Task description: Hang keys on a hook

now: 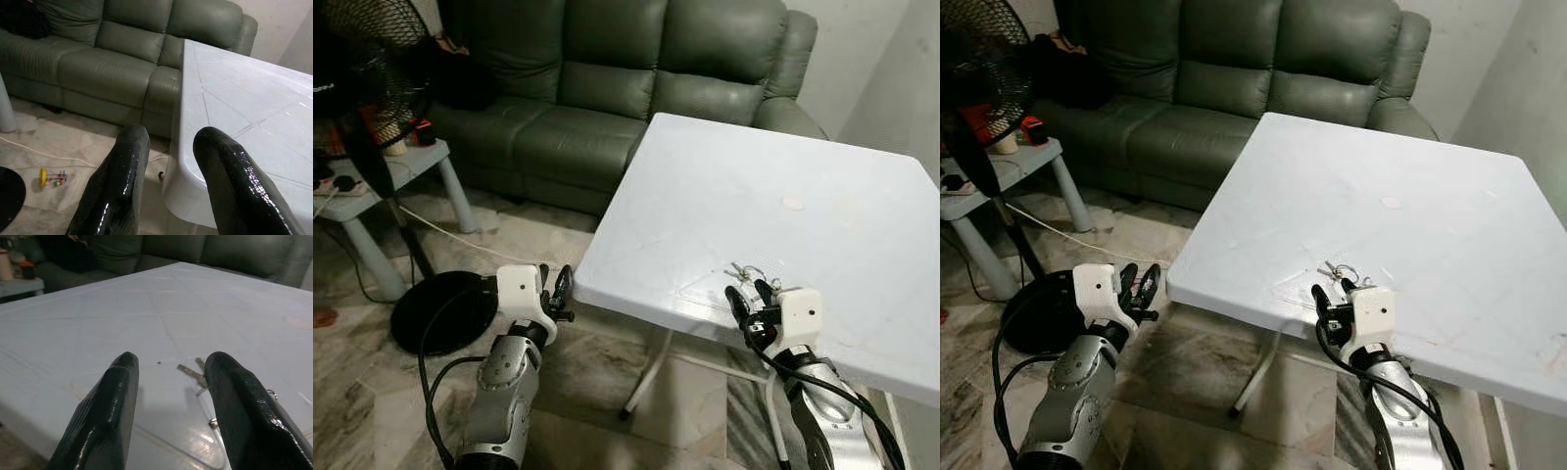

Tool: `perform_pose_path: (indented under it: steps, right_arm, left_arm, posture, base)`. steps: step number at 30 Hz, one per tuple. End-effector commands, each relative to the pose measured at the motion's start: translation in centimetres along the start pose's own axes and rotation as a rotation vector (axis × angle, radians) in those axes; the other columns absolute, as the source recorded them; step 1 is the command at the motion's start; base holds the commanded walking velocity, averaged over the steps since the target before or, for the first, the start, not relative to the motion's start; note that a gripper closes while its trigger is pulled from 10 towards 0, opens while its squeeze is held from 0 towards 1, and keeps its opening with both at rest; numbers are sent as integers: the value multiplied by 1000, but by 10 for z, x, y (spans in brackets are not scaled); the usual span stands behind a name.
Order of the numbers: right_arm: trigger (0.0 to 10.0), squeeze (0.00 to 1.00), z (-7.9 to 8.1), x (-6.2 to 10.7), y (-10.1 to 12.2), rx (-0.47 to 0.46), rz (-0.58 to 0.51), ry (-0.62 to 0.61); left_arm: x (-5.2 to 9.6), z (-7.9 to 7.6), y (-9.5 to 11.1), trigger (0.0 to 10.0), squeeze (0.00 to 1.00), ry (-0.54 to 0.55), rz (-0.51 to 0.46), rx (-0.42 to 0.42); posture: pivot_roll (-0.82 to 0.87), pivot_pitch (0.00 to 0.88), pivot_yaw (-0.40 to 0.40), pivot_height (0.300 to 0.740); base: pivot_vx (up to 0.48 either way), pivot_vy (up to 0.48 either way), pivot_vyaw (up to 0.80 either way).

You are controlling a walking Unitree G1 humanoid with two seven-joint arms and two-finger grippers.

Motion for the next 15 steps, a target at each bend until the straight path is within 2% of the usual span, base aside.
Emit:
perform_pose_path:
  steps: [1, 6, 10, 15]
  right_arm:
    - [10000, 0, 1, -4, 7, 1, -5, -10]
    - [10000, 0, 1, -15, 14, 33, -20, -41]
    - [10000, 0, 1, -22, 19, 8, -23, -57]
    - [10000, 0, 3, -36, 35, -23, -63, -67]
  left_arm:
    - [0, -9, 3, 10000, 0, -51, -6, -14]
    - [1, -28, 9, 10000, 0, -171, -29, -51]
    - [1, -36, 12, 10000, 0, -208, -39, -66]
    - [4, -50, 19, 10000, 0, -274, -59, -76]
  posture:
    - [84, 0, -75, 740]
    - [84, 0, -75, 740]
    - [86, 6, -77, 740]
    - [91, 57, -76, 740]
  base:
    - [0, 0, 0]
    - [0, 0, 0]
    - [0, 0, 0]
    - [0, 0, 0]
Point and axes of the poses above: a point about 5 cm out from each wrist's last joint towards the gripper, its own x axis pointing back from the gripper into the wrist, its own y axis along the axis of the wrist's last joint, z = x × y, the point moved 4 cm from there along -x, pointing out of the wrist towards the gripper, and after that the axes turned 15 degrees about -x, right-handed, at the moved point
